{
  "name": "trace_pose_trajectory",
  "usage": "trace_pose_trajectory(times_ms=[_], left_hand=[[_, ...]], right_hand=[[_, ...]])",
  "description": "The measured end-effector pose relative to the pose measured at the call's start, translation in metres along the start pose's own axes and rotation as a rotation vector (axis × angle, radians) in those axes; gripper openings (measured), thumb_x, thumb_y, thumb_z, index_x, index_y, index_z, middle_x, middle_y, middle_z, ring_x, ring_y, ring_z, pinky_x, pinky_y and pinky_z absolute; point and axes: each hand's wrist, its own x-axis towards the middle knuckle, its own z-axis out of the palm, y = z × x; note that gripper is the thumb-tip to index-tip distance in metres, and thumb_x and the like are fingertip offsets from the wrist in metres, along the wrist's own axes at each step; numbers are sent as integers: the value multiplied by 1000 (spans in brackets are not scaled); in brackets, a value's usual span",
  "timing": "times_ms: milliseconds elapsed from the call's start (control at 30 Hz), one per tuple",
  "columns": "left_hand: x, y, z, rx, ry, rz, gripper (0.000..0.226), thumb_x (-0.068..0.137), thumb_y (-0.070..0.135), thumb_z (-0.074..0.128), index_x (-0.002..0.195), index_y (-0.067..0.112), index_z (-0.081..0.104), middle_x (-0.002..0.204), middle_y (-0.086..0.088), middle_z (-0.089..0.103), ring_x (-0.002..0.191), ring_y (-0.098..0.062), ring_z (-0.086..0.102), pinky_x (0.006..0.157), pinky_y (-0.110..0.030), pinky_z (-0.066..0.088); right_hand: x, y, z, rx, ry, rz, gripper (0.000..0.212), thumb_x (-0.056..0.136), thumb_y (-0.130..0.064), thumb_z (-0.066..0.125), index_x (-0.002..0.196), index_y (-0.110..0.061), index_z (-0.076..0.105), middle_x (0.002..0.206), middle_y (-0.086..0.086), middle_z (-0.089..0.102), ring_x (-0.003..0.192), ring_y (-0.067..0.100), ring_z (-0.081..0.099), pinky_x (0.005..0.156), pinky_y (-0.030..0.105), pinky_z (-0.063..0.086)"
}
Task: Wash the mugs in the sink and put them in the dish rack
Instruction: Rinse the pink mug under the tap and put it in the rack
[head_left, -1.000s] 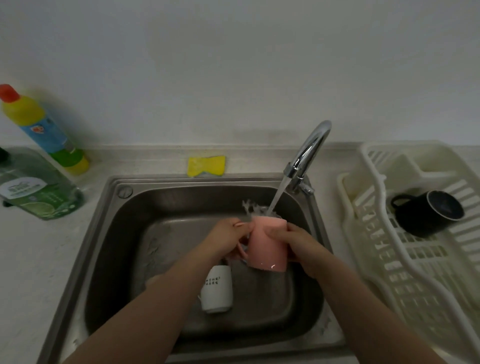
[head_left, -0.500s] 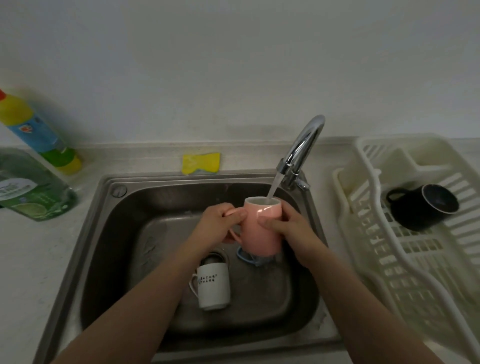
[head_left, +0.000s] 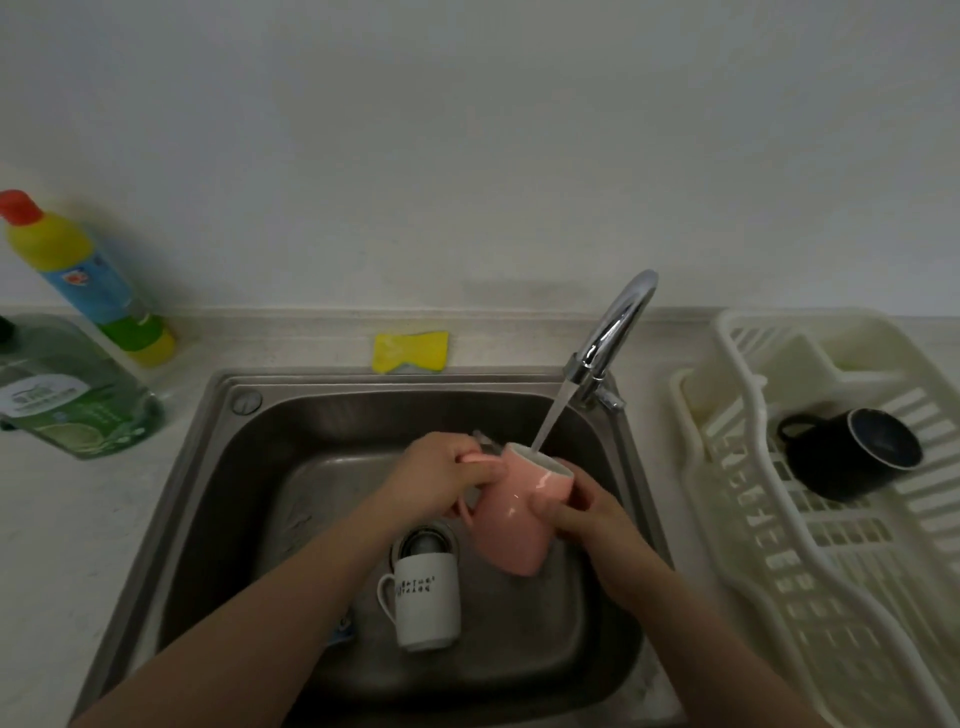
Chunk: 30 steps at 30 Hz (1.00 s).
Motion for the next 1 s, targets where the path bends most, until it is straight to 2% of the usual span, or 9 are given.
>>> trace_pose_trajectory(times_ms=[133, 233, 333, 400, 533, 633, 767, 900, 1000], left_hand=[[5, 3, 12, -153, 33, -77, 22, 91, 28, 67, 81, 9, 61, 80, -7, 69, 55, -25, 68, 50, -31, 54], [0, -4, 12, -273, -4, -139, 21, 92, 27, 66, 83, 10, 62, 82, -8, 70, 56, -29, 67, 57, -42, 56], [-10, -3, 22, -231, -133, -174, 28, 96, 34, 60, 101, 7, 63, 92, -8, 72, 59, -24, 70, 52, -29, 54], [-11, -4, 28, -282, -131, -257, 36, 97, 39, 56, 108, 4, 60, 92, -11, 72, 61, -22, 70, 58, -31, 57], [-19, -14, 28, -327, -176, -389, 35, 97, 41, 55, 99, 7, 58, 82, -9, 70, 61, -18, 68, 62, -30, 57], [-20, -10, 30, -282, -209, -346, 32, 97, 38, 56, 97, 7, 60, 86, -9, 71, 61, -18, 68, 57, -26, 57], [1, -2, 10, -359, 1, -236, 23, 97, 31, 59, 95, 8, 60, 90, -12, 71, 67, -28, 69, 71, -41, 60], [0, 12, 8, -202, -52, -96, 21, 95, 25, 63, 95, 4, 63, 87, -10, 70, 60, -19, 69, 52, -25, 53], [5, 12, 12, -188, 12, -59, 19, 92, 23, 67, 89, 4, 64, 78, -12, 65, 60, -23, 69, 53, -29, 54]], right_hand=[[13, -6, -6, 48, 55, 55, 47, 80, -23, 73, 125, -28, 60, 115, -1, 69, 104, 21, 66, 81, 35, 54], [11, -5, -5, -40, 52, 88, 51, 75, -37, 79, 122, -29, 61, 113, -2, 70, 102, 19, 67, 83, 36, 55], [1, -4, -13, -64, 49, 171, 55, 70, -45, 75, 120, -28, 59, 111, -2, 70, 99, 20, 68, 80, 35, 54], [8, -7, -12, -79, 58, 237, 61, 69, -52, 71, 123, -25, 59, 112, 1, 69, 101, 23, 67, 81, 37, 54], [4, -3, -3, -182, -1, 339, 57, 77, -57, 66, 123, -25, 58, 111, 2, 68, 98, 21, 67, 75, 31, 53], [-5, -6, -8, -142, -27, 318, 56, 74, -53, 68, 122, -26, 57, 111, 3, 67, 98, 23, 66, 76, 33, 53], [24, -19, -1, -76, 58, 133, 51, 83, -30, 72, 130, -24, 54, 120, 3, 64, 106, 24, 63, 88, 45, 55], [10, -14, -12, -29, 62, 10, 56, 73, -29, 81, 124, -32, 57, 117, -3, 67, 106, 20, 65, 89, 42, 55], [13, -16, -17, 22, 40, -4, 54, 74, -24, 77, 125, -31, 59, 118, -2, 67, 108, 21, 64, 87, 41, 56]])
